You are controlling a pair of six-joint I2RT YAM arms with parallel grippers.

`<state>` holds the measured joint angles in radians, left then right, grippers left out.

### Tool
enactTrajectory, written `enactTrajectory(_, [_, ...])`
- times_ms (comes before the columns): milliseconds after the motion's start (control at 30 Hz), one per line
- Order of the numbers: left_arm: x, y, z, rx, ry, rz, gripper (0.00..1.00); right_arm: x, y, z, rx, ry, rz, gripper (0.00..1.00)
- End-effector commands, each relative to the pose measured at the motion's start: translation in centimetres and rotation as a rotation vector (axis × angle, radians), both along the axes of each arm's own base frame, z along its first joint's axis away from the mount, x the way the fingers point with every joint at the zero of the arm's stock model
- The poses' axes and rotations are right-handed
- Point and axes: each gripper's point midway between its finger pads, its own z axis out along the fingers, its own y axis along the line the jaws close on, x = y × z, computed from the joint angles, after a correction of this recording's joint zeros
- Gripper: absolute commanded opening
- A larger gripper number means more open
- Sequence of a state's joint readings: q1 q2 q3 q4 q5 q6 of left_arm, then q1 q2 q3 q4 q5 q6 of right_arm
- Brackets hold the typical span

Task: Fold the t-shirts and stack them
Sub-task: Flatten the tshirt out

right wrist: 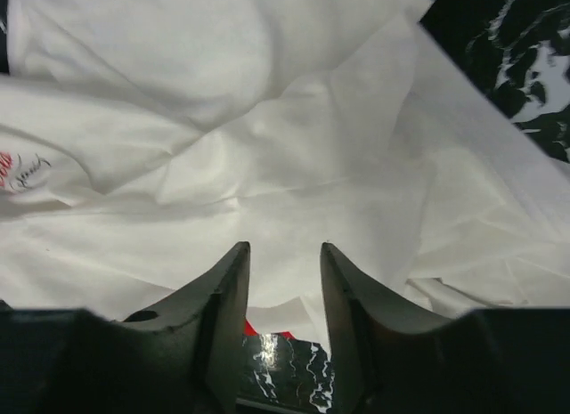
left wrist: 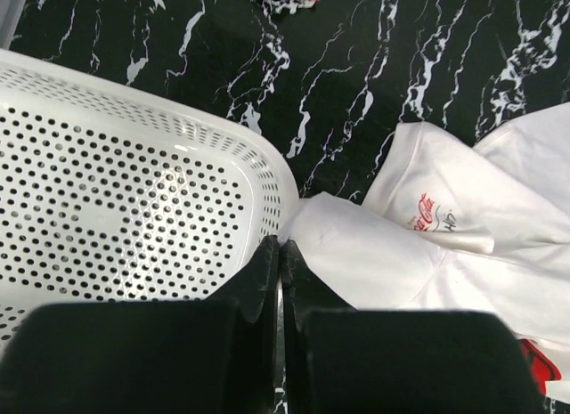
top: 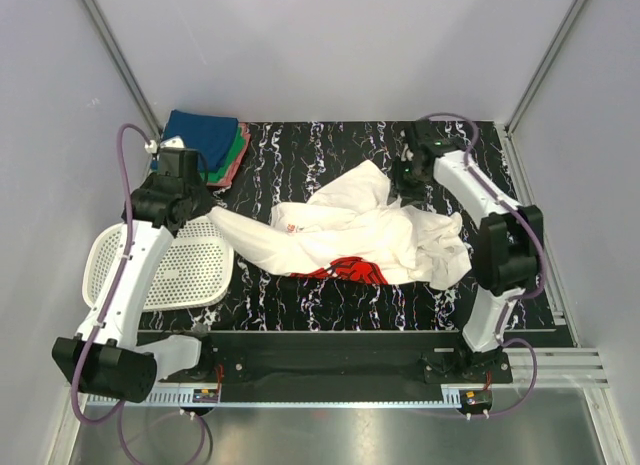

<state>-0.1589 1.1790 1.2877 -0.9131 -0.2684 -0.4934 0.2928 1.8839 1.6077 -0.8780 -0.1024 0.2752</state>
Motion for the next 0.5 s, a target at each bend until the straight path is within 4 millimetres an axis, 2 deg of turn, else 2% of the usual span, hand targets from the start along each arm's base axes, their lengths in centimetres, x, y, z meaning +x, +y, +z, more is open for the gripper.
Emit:
enactTrajectory(0, [0.5,0.7,-0.6,0.027,-0.026,0.02,0.0,1.3,-4.5,3.9,0.046,-0.126,-0.208,0.42])
enactTrajectory(33, [0.5,0.7,-0.9,0.026,-0.023,0.02,0.0,1.4,-6.4,3.3,0.024,-0.118,-0.27,0.39])
enactTrajectory(67, [0.5,0.7,-1.2,0.026,-0.019,0.02,0.0,1.1,-7.2,2.8,0.018,-0.106,-0.305,0.37])
enactTrajectory(100, [0.5,0.7,-1.8,0.03,-0.006,0.021,0.0,0.5,-7.5,1.4,0.043,-0.078,-0.34,0.35])
enactTrajectory(167, [0.6,0.6,-2.0,0.027,0.001,0.02,0.0,0.4,-8.7,0.1,0.097,-0.056,-0.384,0.39])
enactTrajectory(200, [0.6,0.5,-2.2,0.024,0.009,0.013,0.0,0.3,-7.9,-0.9,0.159,-0.043,-0.358,0.45])
enactTrajectory(300, [0.9,0.2,-1.7,0.011,-0.001,0.005,0.0,1.0,-5.4,-1.7,0.294,-0.072,-0.245,0.5])
enactTrajectory(333, [1.2,0.0,-1.0,0.003,-0.023,0.001,0.0,1.1,-4.8,-1.8,0.327,-0.081,-0.216,0.54])
enactTrajectory(400, [2.1,-1.2,0.4,-0.047,-0.082,-0.047,0.0,1.7,-3.8,-1.9,0.386,-0.103,-0.173,0.55])
enactTrajectory(467, [2.9,-2.6,2.9,-0.103,-0.163,-0.1,0.0,2.1,-3.1,-1.7,0.421,-0.106,-0.15,0.54])
